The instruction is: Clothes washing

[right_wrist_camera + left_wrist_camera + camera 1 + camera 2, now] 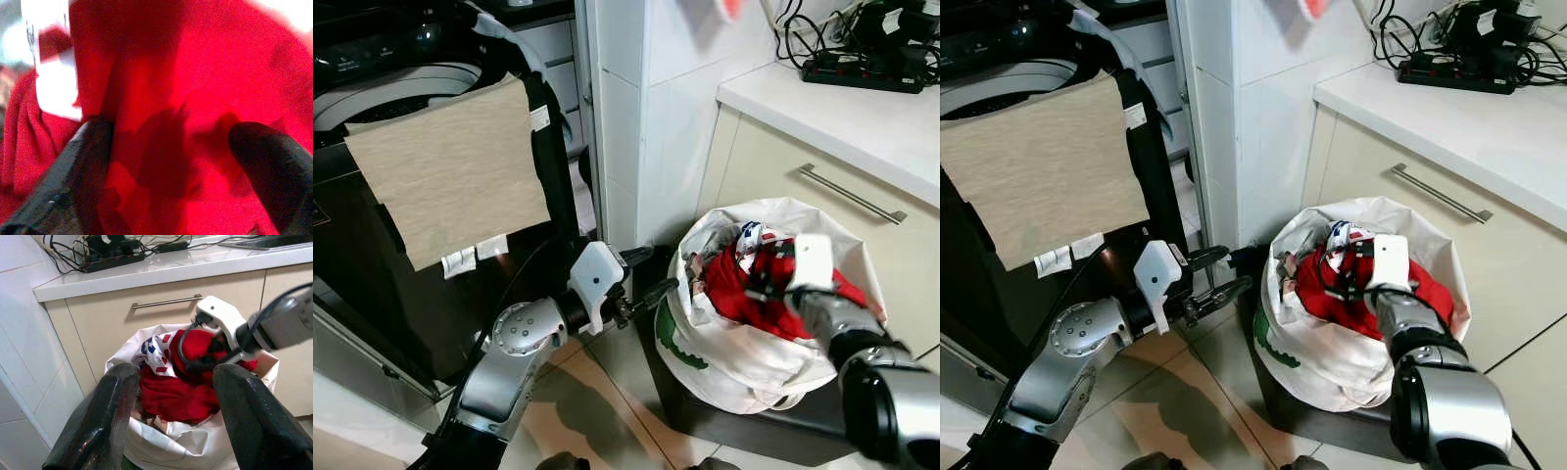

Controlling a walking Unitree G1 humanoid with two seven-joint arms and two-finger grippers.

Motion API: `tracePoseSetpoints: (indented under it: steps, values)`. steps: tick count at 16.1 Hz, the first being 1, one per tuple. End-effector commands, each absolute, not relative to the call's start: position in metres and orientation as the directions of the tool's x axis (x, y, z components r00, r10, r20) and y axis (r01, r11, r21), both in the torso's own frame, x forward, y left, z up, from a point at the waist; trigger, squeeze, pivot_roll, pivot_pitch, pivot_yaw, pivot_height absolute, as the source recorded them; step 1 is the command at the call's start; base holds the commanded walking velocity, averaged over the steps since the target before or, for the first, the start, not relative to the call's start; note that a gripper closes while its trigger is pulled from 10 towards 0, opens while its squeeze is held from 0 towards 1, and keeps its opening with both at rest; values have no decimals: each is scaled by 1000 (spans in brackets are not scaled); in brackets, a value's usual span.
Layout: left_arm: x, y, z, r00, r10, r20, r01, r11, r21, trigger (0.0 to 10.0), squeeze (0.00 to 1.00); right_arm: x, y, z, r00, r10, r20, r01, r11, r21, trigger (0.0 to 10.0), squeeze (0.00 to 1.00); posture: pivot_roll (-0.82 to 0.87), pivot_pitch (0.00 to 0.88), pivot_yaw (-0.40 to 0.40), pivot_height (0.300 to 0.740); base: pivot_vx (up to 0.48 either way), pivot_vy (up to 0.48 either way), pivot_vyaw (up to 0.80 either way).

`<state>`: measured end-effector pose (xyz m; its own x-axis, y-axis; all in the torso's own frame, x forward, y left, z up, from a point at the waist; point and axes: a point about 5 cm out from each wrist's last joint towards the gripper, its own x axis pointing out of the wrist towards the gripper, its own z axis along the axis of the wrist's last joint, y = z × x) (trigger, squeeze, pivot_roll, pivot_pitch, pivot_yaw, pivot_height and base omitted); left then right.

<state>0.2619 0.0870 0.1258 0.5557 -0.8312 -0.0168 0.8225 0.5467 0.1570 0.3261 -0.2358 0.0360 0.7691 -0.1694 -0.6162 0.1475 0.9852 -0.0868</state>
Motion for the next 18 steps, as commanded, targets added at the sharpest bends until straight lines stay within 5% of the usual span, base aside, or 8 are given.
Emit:
tracePoseSetpoints:
  steps: [1, 13, 18]
  values:
    - [264, 85, 133, 552, -834, -9, 821, 541, 183, 10000, 0, 325, -236, 35, 763, -174, -622, 148, 985, -93, 0, 0, -101, 0, 15, 724, 0, 0, 0]
    - [268, 79, 137, 560, -829, 3, 811, 549, 202, 10000, 0, 316, -223, 20, 750, -144, -645, 211, 977, 27, 0, 0, -102, 0, 18, 724, 0, 0, 0]
    - [271, 79, 137, 575, -818, 9, 800, 564, 203, 10000, 0, 332, -214, 37, 810, -118, -575, 130, 991, -20, 0, 0, -105, 0, 9, 724, 0, 0, 0]
